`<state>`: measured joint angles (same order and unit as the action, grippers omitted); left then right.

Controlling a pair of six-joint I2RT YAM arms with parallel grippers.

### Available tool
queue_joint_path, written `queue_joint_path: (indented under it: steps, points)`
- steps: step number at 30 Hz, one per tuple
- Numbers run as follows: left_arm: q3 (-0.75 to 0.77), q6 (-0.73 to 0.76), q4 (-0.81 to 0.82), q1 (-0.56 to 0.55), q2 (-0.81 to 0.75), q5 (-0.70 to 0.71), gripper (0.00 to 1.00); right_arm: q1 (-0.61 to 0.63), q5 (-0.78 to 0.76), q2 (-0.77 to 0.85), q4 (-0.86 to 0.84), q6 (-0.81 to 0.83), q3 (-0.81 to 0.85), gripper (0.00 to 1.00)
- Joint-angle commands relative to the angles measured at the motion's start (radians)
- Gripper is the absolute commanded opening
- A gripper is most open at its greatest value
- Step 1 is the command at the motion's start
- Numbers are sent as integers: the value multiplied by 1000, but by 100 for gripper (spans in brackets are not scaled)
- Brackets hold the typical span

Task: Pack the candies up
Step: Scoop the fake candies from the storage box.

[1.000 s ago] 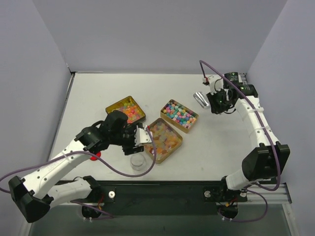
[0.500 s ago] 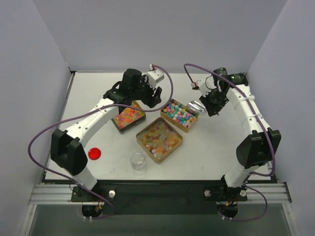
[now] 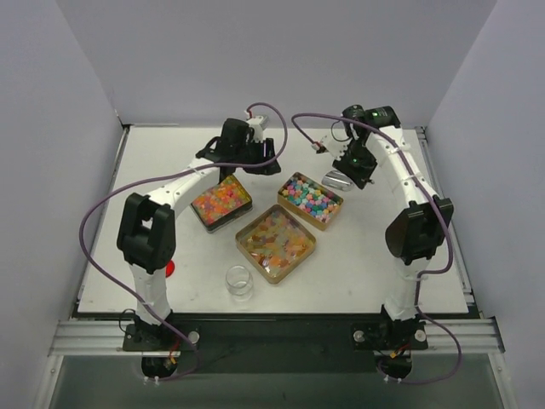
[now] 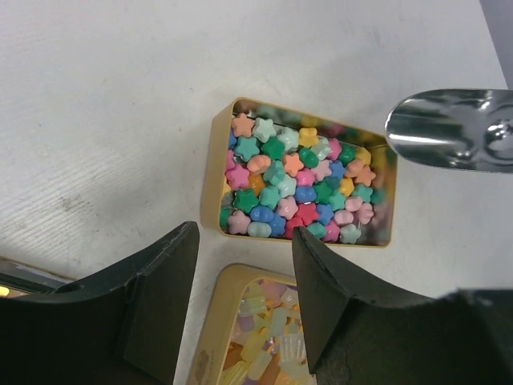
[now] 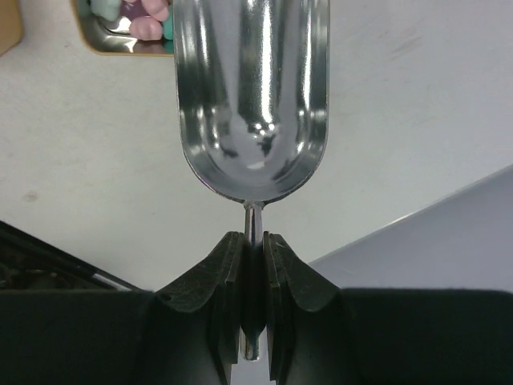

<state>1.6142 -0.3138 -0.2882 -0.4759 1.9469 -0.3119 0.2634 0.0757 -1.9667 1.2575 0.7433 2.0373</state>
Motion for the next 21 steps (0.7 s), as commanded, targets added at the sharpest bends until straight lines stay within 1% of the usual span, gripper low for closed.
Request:
queue_joint_path:
  steps: [1, 4, 7, 12, 14, 21]
  points:
    - [-26, -93, 107, 22, -77, -10, 61, 71, -186, -26, 269, 83, 12, 0]
    - [-80, -139, 118, 46, -131, 2, 61, 111, -223, -32, 267, 97, -17, 0]
    - [-109, -136, 116, 60, -190, 23, 61, 138, -228, -38, 269, 100, -29, 0]
    - [-181, -163, 112, 114, -278, 27, 61, 191, -338, -55, 269, 102, -97, 0]
    - [-203, -171, 112, 132, -302, 25, 61, 195, -384, -63, 269, 94, -124, 0]
    - [-298, -171, 129, 163, -405, 27, 61, 197, -487, -99, 269, 67, -118, 0]
